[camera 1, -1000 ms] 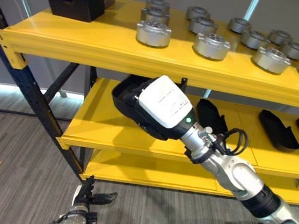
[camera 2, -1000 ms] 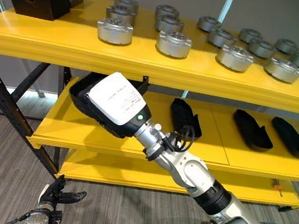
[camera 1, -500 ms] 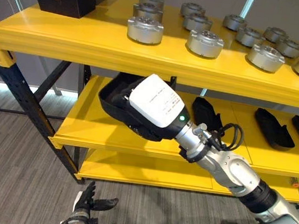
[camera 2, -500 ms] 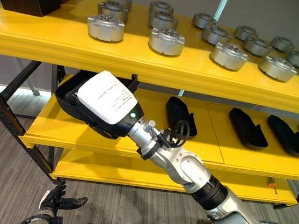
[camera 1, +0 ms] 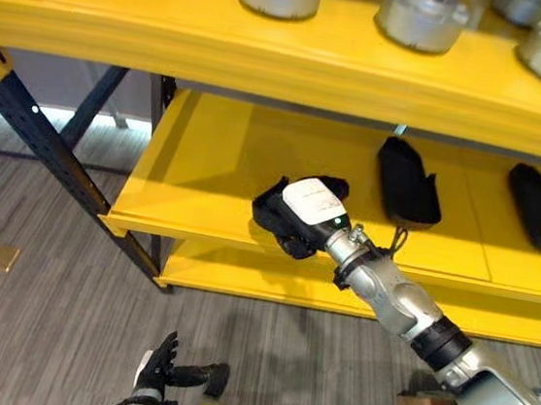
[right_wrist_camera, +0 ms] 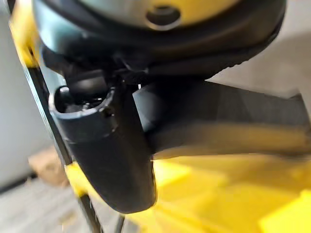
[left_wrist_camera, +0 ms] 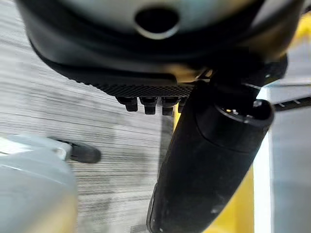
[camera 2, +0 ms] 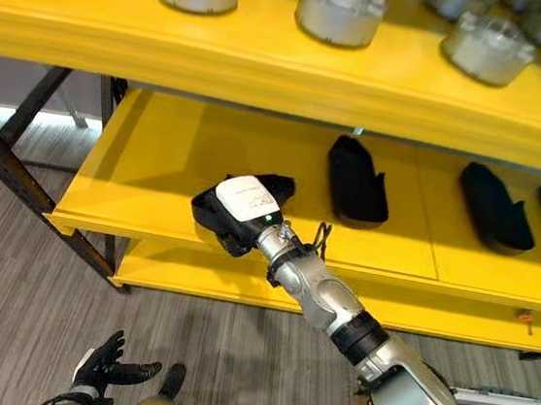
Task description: Move parts from the plastic box to the shelf.
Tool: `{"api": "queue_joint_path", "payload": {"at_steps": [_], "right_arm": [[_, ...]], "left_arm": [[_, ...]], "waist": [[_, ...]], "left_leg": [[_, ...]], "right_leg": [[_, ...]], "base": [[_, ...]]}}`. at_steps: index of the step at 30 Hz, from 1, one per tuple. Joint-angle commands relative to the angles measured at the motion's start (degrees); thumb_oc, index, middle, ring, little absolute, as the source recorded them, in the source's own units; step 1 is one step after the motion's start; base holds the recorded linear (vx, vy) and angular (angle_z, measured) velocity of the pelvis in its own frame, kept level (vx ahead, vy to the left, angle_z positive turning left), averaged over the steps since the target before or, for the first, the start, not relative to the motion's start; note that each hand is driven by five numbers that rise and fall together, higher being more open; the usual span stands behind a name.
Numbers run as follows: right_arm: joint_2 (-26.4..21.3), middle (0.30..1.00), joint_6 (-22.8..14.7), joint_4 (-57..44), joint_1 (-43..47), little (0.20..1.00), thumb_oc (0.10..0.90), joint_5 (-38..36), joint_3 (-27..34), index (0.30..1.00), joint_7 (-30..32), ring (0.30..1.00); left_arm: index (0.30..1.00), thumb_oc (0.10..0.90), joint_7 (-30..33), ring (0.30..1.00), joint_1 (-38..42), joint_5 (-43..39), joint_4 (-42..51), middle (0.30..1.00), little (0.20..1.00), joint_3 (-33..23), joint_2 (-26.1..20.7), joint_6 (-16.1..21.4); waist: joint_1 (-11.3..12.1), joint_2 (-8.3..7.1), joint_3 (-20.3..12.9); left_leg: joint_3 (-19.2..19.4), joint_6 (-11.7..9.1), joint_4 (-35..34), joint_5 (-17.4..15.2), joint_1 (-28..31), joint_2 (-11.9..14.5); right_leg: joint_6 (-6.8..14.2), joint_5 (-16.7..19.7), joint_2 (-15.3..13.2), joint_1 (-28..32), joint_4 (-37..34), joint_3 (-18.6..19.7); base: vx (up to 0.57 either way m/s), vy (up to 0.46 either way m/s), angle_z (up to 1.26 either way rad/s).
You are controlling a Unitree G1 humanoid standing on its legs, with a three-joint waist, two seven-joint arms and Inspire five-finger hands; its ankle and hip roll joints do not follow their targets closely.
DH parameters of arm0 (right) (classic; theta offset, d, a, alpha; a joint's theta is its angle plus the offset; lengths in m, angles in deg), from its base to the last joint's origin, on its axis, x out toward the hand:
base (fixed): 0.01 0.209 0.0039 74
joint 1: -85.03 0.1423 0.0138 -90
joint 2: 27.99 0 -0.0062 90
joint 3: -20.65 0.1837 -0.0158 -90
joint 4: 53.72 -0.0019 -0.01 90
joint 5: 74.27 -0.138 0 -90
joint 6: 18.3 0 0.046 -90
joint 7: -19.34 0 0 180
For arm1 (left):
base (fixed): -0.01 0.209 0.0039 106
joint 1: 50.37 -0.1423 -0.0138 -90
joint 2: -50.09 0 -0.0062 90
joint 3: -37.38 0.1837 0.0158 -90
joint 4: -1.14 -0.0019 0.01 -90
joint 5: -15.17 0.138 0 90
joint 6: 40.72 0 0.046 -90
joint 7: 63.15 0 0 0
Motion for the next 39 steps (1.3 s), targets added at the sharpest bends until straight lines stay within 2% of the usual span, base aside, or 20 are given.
{"api": "queue_joint_path", "payload": {"at_steps": [1,9,21,28,34,39], "right_arm": [[1.72,0.300,-1.68,-1.11,15.34,0.300,0.400,-0.45,0.04,0.300,2.14,0.300],[1.22,0.300,-0.95,1.89,20.47,0.300,0.400,0.56,-2.48,0.300,1.48,0.300],[-0.41,0.300,-0.69,2.90,24.28,0.300,0.400,-0.64,-4.36,0.300,0.50,0.300],[-2.13,0.300,-0.83,3.26,29.61,0.300,0.400,0.32,-7.29,0.300,0.10,0.300],[-4.42,0.300,-0.68,4.40,31.05,0.300,0.400,1.73,-8.75,0.300,-0.03,0.300],[-7.74,0.300,-1.20,6.42,33.56,0.300,0.400,4.03,-12.38,0.300,-0.84,0.300]], "left_arm": [[1.000,0.900,-0.20,1.000,5.45,-2.48,2.08,1.000,1.000,2.39,-4.65,5.46],[1.000,0.900,0.10,1.000,7.31,-3.27,2.48,1.000,1.000,3.29,-6.26,5.93],[1.000,0.900,0.35,1.000,8.72,-3.51,2.34,1.000,1.000,3.57,-7.48,5.78],[1.000,0.900,-0.25,1.000,8.85,-3.84,2.29,1.000,1.000,3.61,-8.75,5.99],[1.000,0.900,-0.40,1.000,8.68,-3.94,2.59,1.000,1.000,3.66,-9.26,5.94],[1.000,0.900,-1.34,1.000,8.32,-3.78,2.34,1.000,1.000,3.91,-9.70,6.04]], "waist": [[2.76,-0.58,1.33],[4.45,-0.41,4.08],[4.49,-0.51,6.79],[4.85,0.12,8.77],[4.49,0.68,9.53],[3.86,0.99,9.96]], "left_leg": [[-0.30,2.06,-0.56,-1.89,0.08,0.34],[-2.06,1.79,-0.56,-0.42,-3.27,0.39],[-1.68,1.86,-0.56,0.32,-5.32,0.58],[-1.47,1.57,0.09,0.55,-6.81,0.78],[-1.30,1.51,0.27,0.88,-8.03,0.92],[-0.74,1.46,0.13,1.11,-8.62,1.05]], "right_leg": [[0.95,2.37,-3.13,2.13,0.58,-1.46],[0.94,2.31,-2.86,0.27,0.58,-3.20],[0.77,2.36,-2.87,-2.27,0.87,-2.74],[0.51,2.14,-2.84,-3.61,1.43,-2.66],[0.52,2.39,-2.89,-4.96,1.74,-2.44],[0.59,2.67,-2.78,-6.21,1.74,-1.88]], "base": [[-0.04,-0.028,0.06],[-0.02,-0.015,0.12],[-0.01,0.000,0.02],[-0.03,-0.006,-0.02],[-0.01,0.000,0.01],[-0.02,0.004,-0.04]]}}
